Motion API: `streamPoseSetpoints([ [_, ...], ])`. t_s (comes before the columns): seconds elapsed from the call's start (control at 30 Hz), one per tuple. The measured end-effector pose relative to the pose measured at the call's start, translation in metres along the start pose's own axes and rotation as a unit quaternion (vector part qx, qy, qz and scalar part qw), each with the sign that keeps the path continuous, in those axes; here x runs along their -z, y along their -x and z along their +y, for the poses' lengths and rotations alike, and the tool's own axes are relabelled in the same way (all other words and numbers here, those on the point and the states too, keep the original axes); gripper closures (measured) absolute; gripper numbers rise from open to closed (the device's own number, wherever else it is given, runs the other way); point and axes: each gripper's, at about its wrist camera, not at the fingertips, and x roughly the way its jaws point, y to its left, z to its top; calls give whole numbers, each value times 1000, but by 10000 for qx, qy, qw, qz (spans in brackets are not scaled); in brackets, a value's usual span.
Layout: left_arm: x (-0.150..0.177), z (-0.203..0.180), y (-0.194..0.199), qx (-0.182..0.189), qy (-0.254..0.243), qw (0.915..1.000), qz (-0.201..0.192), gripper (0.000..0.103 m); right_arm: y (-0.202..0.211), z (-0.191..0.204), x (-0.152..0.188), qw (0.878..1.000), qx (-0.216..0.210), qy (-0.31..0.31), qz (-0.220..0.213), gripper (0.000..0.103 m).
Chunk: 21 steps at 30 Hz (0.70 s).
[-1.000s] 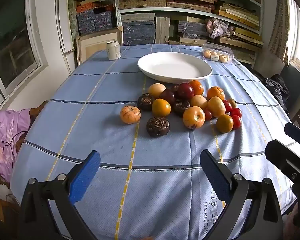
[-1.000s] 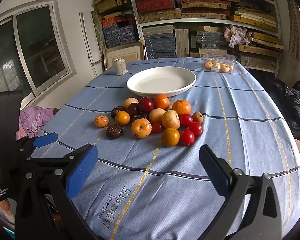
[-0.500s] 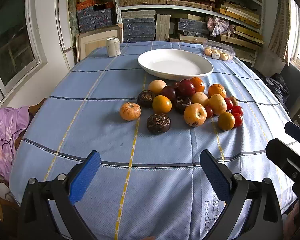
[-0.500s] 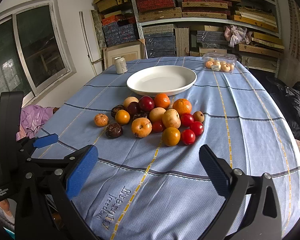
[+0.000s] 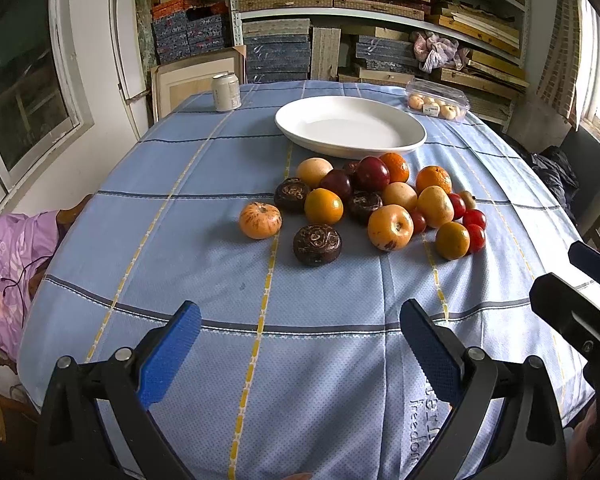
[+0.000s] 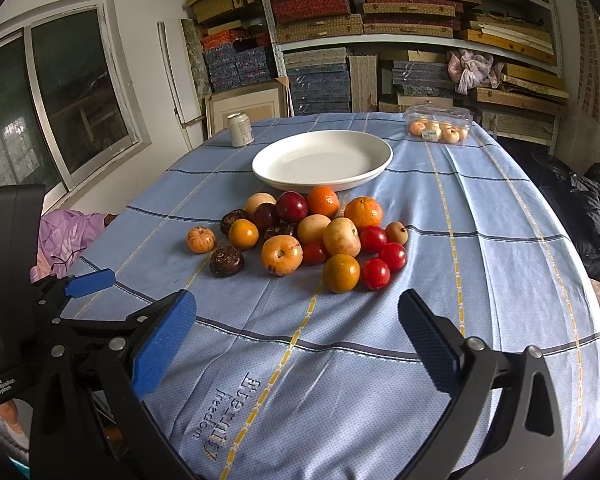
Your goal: Organize fruits
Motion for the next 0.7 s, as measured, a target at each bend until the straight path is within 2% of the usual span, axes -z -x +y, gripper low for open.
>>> streamPoseSetpoints([
  [0.7, 0, 0, -2, -63, -10, 10000, 33, 3, -6, -7, -1, 9998, 195, 58, 16, 4],
])
